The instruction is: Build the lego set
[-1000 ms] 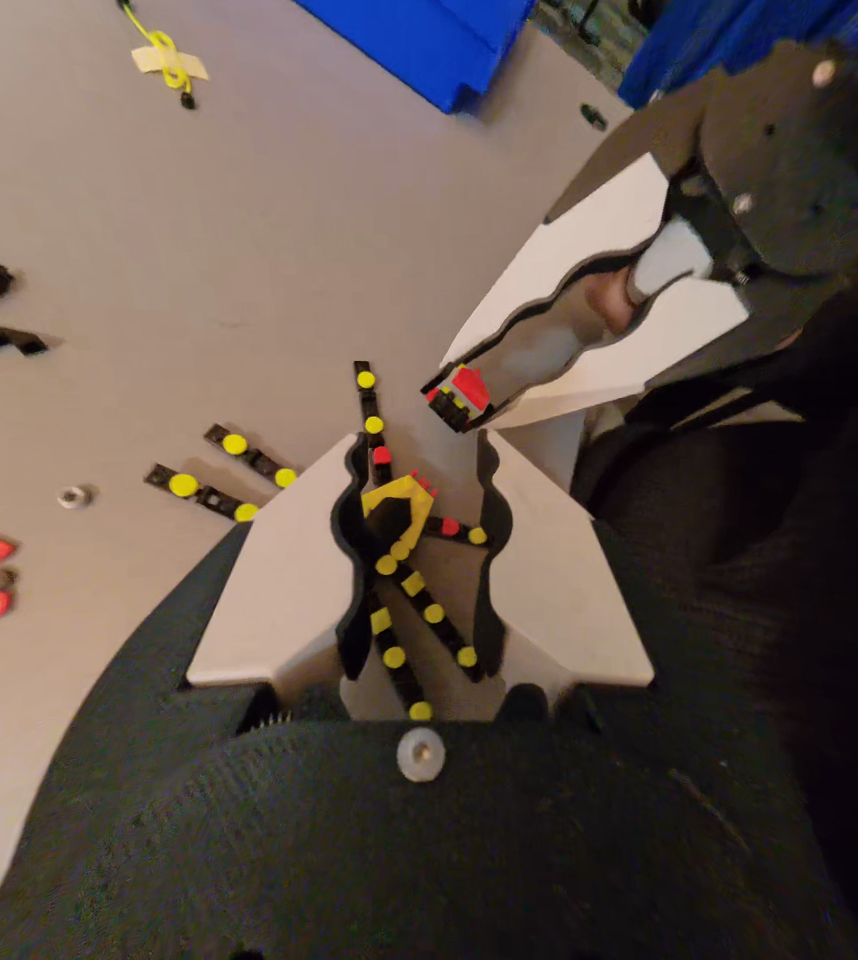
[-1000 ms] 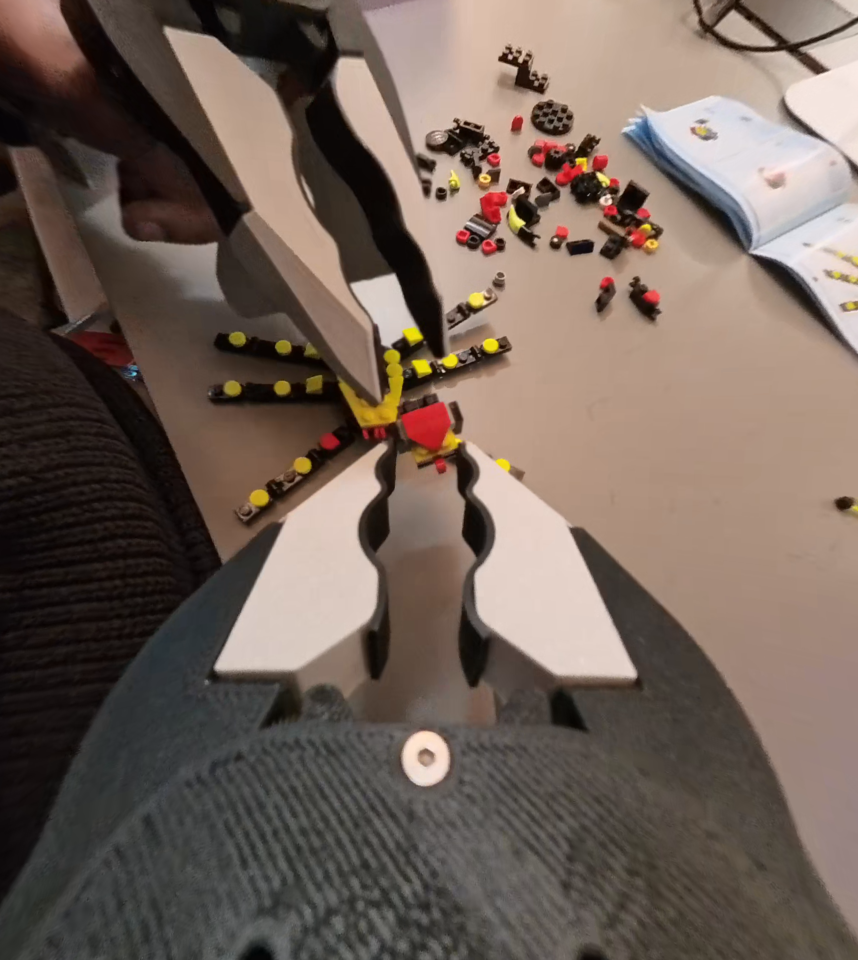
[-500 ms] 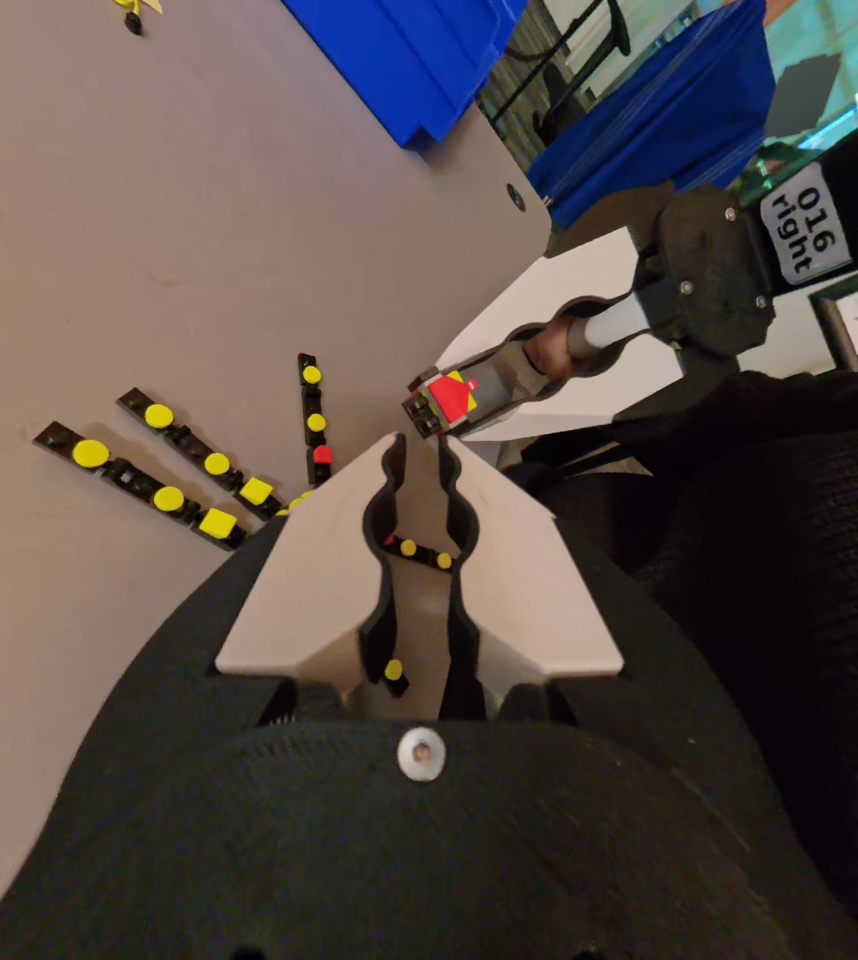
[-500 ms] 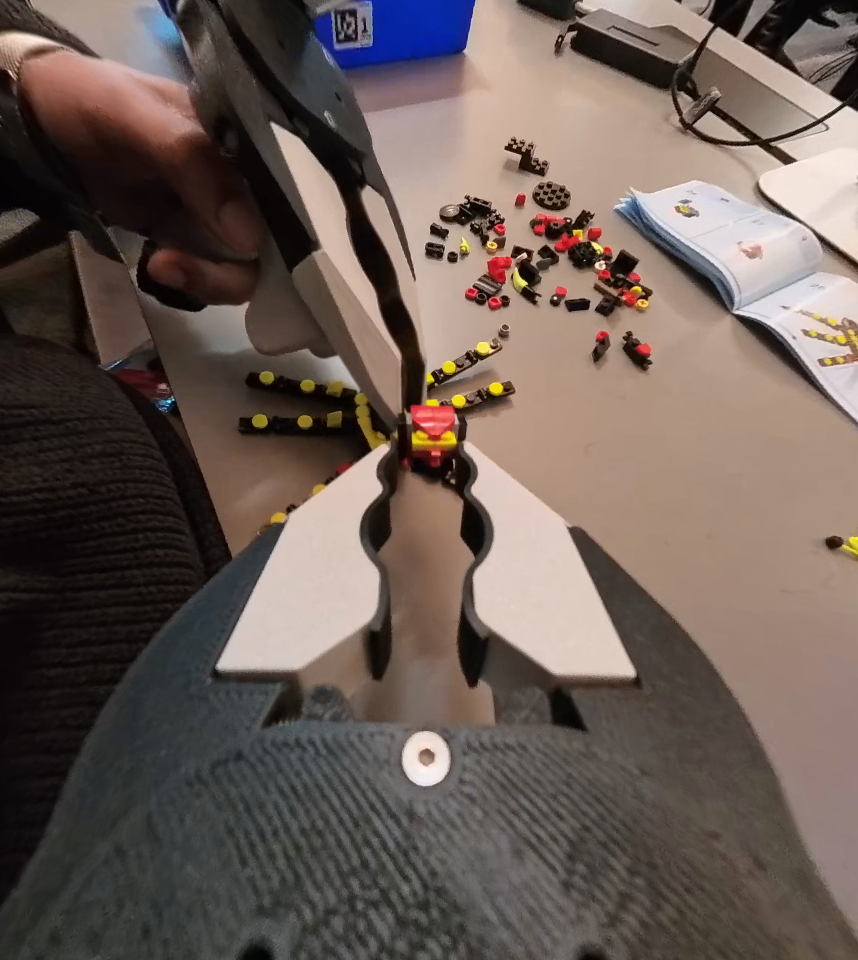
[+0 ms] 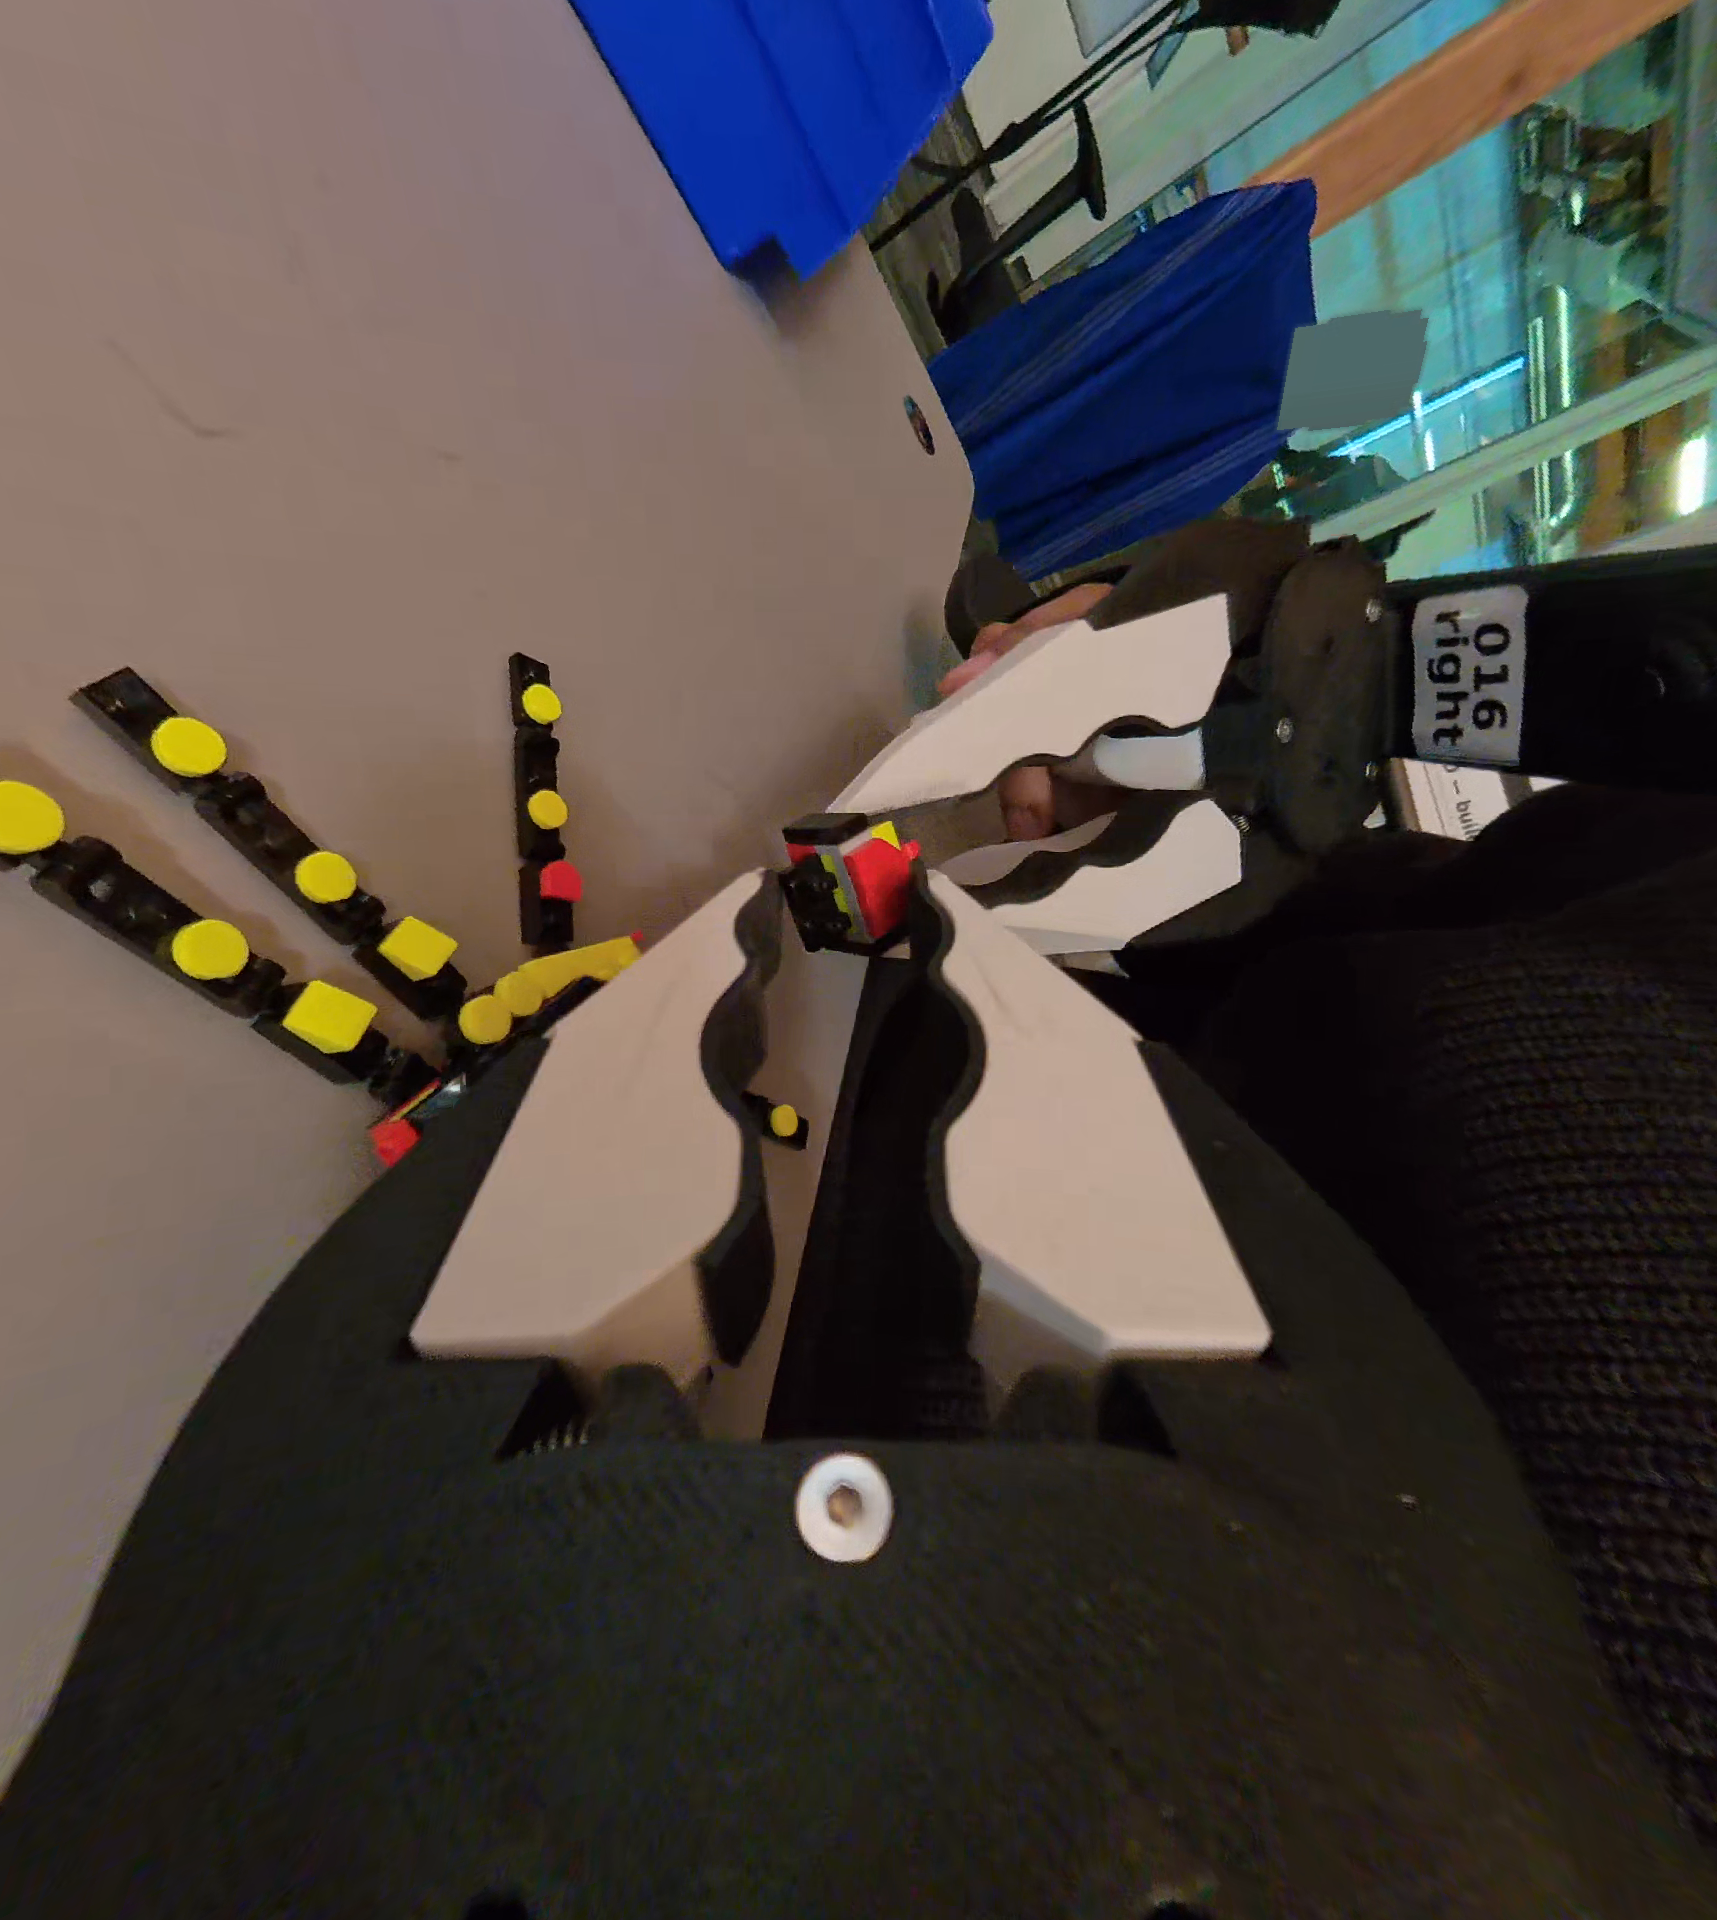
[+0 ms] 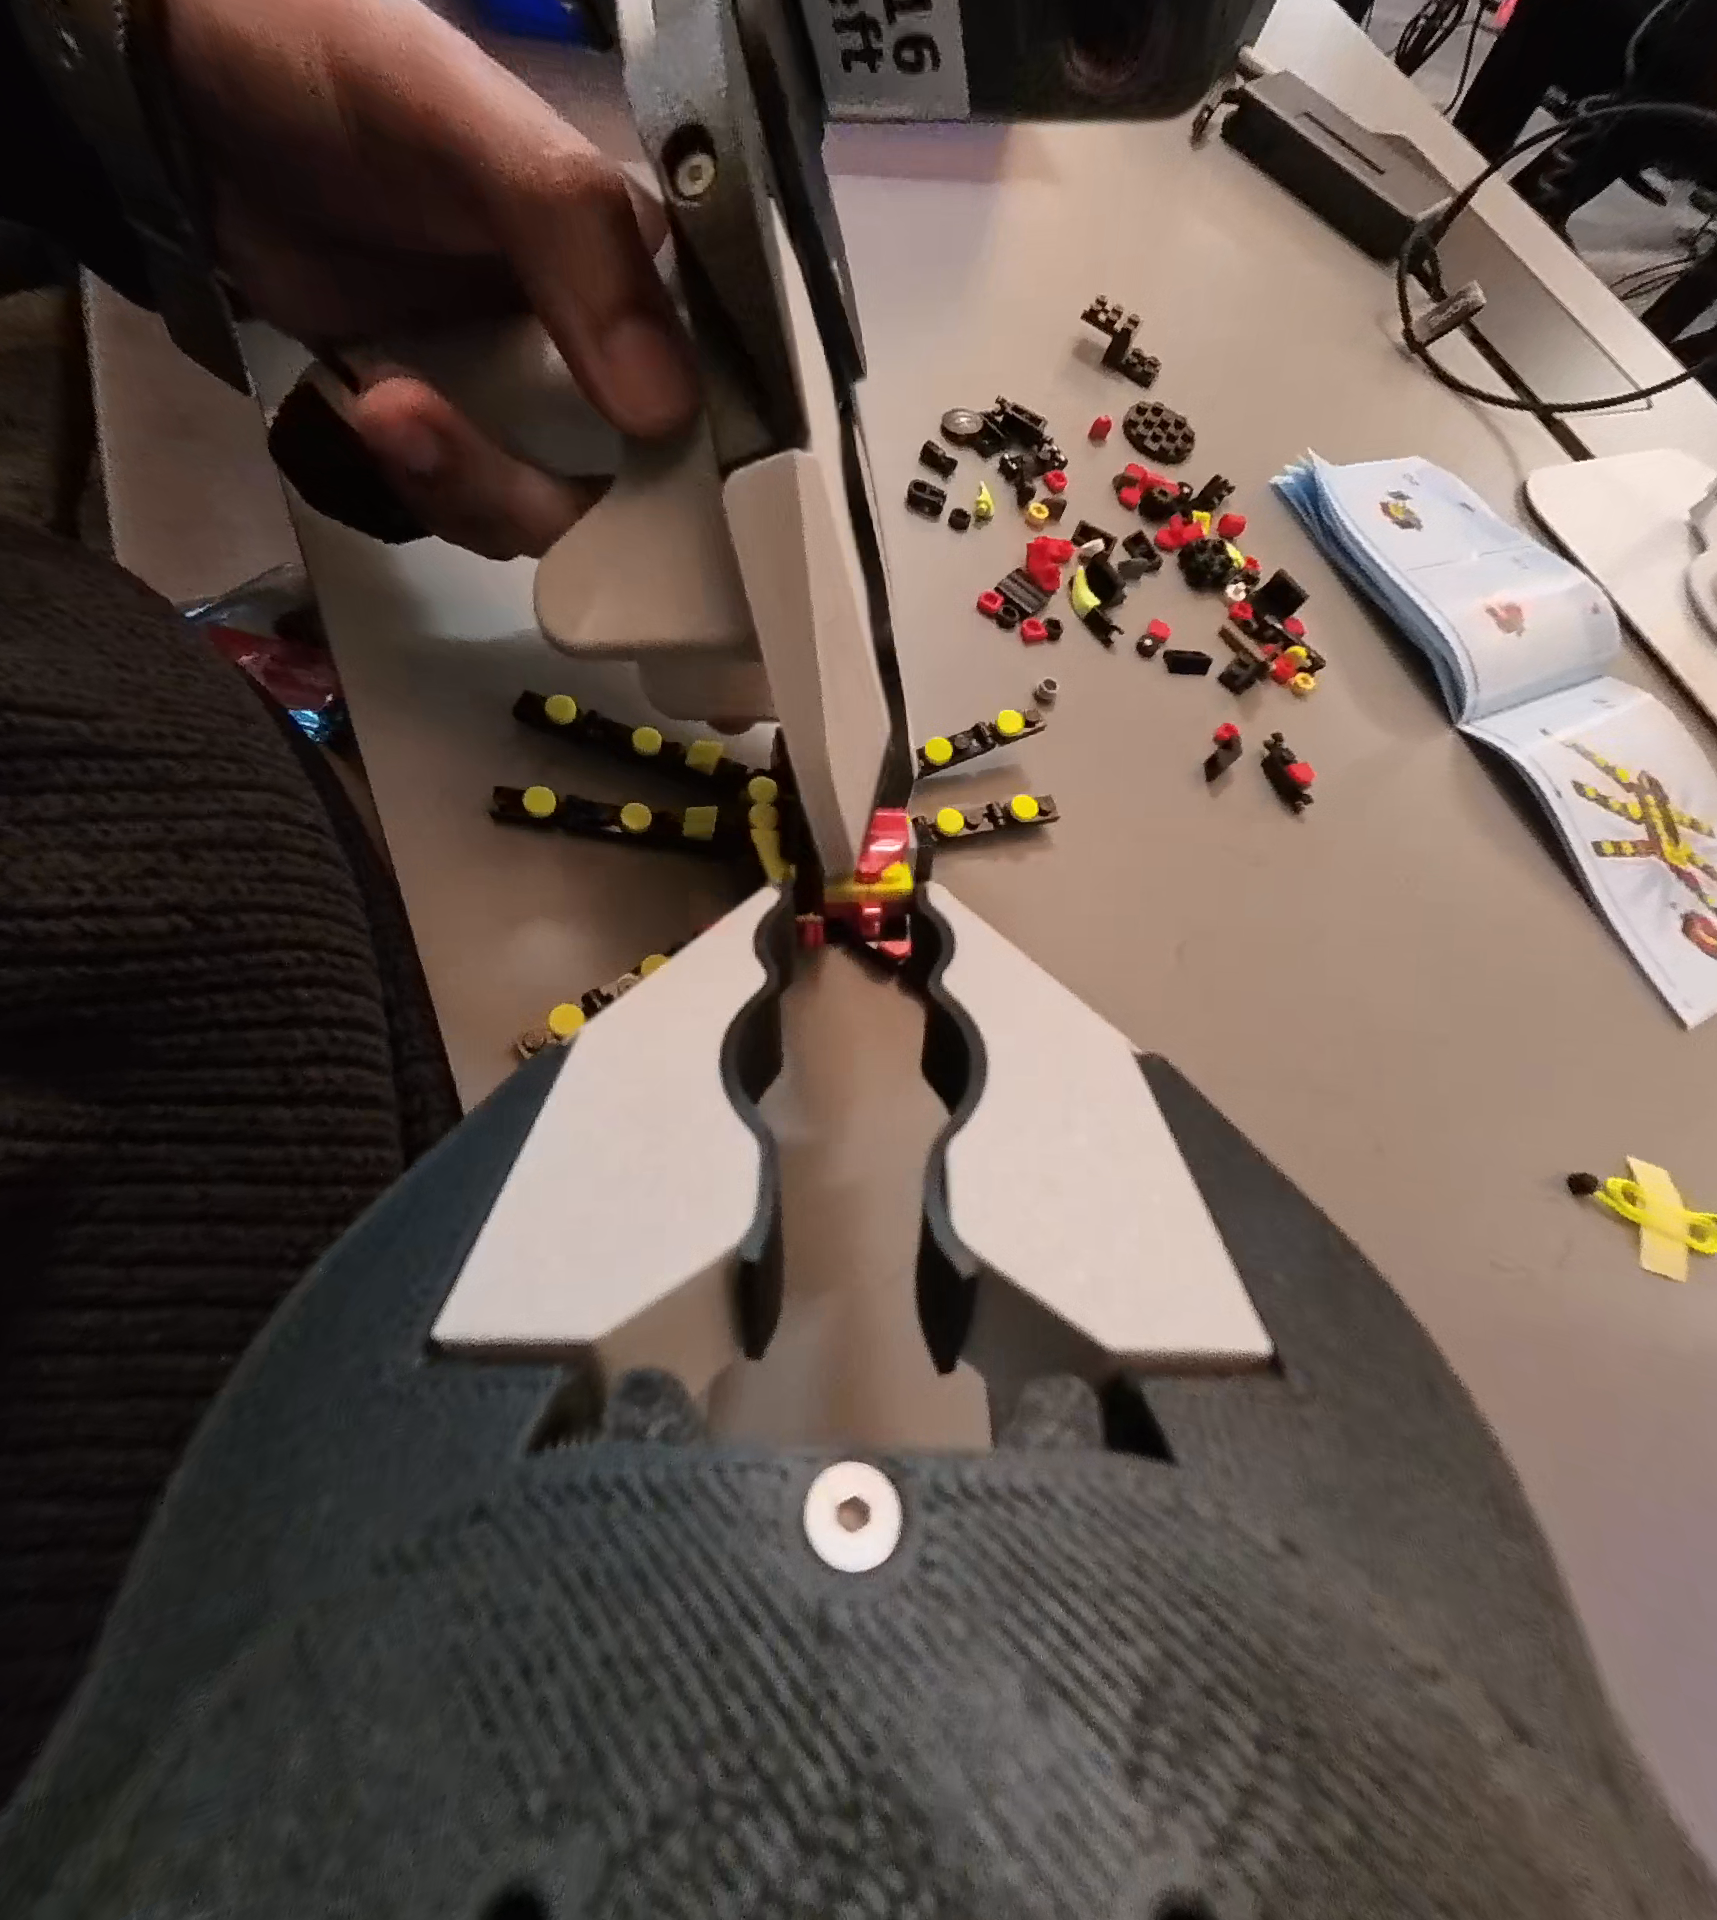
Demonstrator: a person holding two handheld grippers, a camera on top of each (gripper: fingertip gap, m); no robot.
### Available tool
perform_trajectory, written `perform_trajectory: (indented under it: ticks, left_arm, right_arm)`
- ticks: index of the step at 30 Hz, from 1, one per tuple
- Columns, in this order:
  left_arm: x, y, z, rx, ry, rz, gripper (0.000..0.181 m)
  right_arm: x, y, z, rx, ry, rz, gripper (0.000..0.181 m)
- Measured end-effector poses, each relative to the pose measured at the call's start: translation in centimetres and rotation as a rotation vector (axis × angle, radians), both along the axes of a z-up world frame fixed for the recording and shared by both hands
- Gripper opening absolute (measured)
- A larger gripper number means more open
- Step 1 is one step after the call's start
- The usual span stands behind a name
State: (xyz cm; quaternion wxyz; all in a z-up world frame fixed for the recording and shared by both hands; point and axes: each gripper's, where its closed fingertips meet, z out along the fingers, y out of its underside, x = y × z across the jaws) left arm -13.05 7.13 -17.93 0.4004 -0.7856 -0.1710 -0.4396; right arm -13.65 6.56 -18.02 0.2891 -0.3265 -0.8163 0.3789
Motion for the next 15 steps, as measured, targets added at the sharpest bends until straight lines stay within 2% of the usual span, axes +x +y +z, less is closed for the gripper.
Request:
perform_trajectory:
  ticks: [4,7,15]
  left_arm:
    - [0.0,-0.1,0.6,0.021,-0.075,-0.005,0.021]
    - [0.3,-0.1,1.5,0.053,-0.187,-0.022,0.021]
    - [0.4,-0.4,5.2,0.195,-0.499,-0.058,0.021]
  right_arm:
    - [-0.1,-0.1,0.6,-0.061,0.016,0.003,0.02]
    - [-0.3,-0.2,1.8,-0.164,0.045,0.002,0.032]
    - [0.3,-0.6,4.3,-0.328,0.113,0.069,0.028]
